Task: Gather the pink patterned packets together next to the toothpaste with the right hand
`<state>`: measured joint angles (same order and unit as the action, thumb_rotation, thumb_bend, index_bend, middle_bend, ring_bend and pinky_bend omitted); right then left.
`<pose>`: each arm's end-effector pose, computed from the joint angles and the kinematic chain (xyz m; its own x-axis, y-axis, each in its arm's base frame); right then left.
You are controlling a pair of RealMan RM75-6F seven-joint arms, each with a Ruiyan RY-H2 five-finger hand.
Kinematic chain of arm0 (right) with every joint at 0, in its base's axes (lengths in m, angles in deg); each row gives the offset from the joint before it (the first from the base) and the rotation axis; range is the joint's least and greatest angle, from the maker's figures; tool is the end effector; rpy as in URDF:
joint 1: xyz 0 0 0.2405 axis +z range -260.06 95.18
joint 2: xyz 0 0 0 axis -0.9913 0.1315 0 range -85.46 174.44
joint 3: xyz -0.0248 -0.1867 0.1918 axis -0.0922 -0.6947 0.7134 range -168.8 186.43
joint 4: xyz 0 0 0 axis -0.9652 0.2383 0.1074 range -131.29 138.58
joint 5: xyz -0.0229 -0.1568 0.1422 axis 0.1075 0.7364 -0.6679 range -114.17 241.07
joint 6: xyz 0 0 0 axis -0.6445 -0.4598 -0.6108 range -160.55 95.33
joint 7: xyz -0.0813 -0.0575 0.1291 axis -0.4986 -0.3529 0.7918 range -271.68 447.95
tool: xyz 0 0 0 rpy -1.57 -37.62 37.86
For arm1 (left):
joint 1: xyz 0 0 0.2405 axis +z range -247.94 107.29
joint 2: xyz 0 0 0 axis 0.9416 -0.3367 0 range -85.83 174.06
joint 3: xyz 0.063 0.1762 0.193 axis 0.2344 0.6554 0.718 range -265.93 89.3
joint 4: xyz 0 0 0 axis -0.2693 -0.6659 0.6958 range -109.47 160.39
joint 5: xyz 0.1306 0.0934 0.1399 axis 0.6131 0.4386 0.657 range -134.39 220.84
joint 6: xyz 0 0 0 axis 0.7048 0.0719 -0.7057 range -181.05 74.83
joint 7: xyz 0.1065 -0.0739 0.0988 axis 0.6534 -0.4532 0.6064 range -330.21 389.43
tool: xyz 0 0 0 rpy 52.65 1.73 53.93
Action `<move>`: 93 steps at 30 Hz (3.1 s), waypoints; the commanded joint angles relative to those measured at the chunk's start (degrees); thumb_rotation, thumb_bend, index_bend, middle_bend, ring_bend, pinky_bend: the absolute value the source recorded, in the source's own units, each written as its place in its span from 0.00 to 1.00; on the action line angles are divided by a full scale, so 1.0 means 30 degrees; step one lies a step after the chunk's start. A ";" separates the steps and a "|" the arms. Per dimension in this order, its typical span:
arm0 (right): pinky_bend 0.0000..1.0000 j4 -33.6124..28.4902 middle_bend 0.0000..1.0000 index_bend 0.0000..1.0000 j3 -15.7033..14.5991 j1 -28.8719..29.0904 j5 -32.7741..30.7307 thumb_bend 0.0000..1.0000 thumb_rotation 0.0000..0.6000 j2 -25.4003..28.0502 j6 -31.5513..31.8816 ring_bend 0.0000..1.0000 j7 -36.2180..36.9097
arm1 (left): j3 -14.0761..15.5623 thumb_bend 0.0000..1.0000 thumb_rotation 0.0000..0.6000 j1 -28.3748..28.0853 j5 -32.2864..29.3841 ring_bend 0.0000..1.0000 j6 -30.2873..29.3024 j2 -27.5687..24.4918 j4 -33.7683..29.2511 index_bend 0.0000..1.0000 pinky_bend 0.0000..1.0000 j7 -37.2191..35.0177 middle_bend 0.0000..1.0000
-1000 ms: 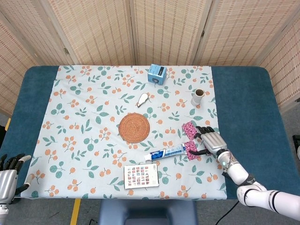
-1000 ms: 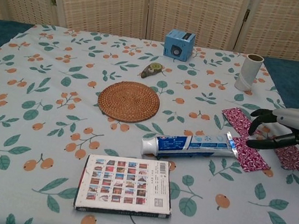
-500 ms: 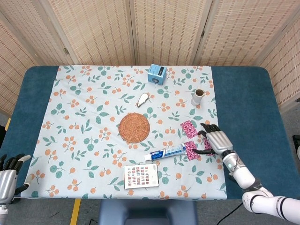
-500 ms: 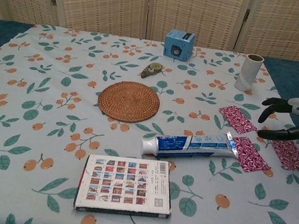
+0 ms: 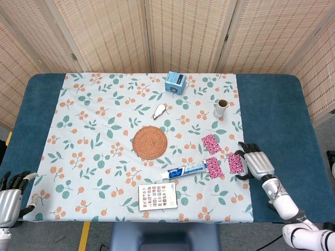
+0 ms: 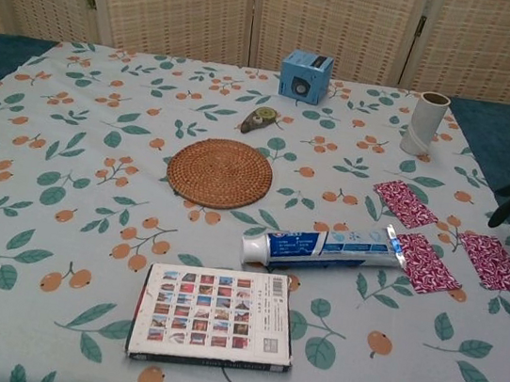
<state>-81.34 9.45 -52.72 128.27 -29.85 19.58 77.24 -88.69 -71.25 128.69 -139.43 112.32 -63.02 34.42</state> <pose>-0.3054 -0.3125 0.0410 0.4761 -0.4380 0.7625 -0.8735 -0.1354 0.4676 -0.3468 0.1692 0.1412 0.4667 0.0565 0.8826 0.8808 0.0599 -0.4696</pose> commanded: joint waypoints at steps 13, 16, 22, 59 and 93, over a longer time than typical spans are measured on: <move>0.00 0.1605 0.06 0.20 0.0078 0.0692 0.0425 0.22 0.79 -0.0726 -0.1193 0.00 -0.0834 | 0.0074 0.43 1.00 0.0193 -0.0009 0.20 -0.0232 -0.0175 -0.0485 0.24 0.00 0.0428 0.20; 0.00 0.1592 0.06 0.20 0.0078 0.0642 0.0443 0.22 0.78 -0.0749 -0.1157 0.00 -0.0877 | 0.0083 0.43 1.00 0.0204 0.0007 0.20 -0.0246 -0.0206 -0.0567 0.24 0.00 0.0511 0.20; 0.00 0.1582 0.06 0.19 0.0114 0.0535 0.0243 0.22 0.79 -0.0830 -0.1204 0.00 -0.0896 | 0.0071 0.43 1.00 0.0175 0.0017 0.20 -0.0204 -0.0229 -0.0659 0.24 0.00 0.0609 0.20; 0.00 0.2263 0.07 0.19 0.0367 0.0505 -0.0542 0.22 0.78 -0.1318 -0.1515 0.00 -0.1337 | 0.0070 0.43 1.00 0.0186 -0.0033 0.20 -0.0118 -0.0205 -0.0540 0.24 0.00 0.0474 0.20; 0.00 0.0273 0.09 0.28 0.0542 0.1334 0.1565 0.22 0.79 -0.1013 -0.1740 0.00 -0.1156 | 0.0138 0.43 1.00 0.0297 0.0094 0.20 -0.0289 -0.0285 -0.0729 0.24 0.00 0.0563 0.20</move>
<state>-80.77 11.19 -49.17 132.82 -32.41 14.85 74.14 -88.28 -70.36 128.98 -140.29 111.47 -65.21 36.11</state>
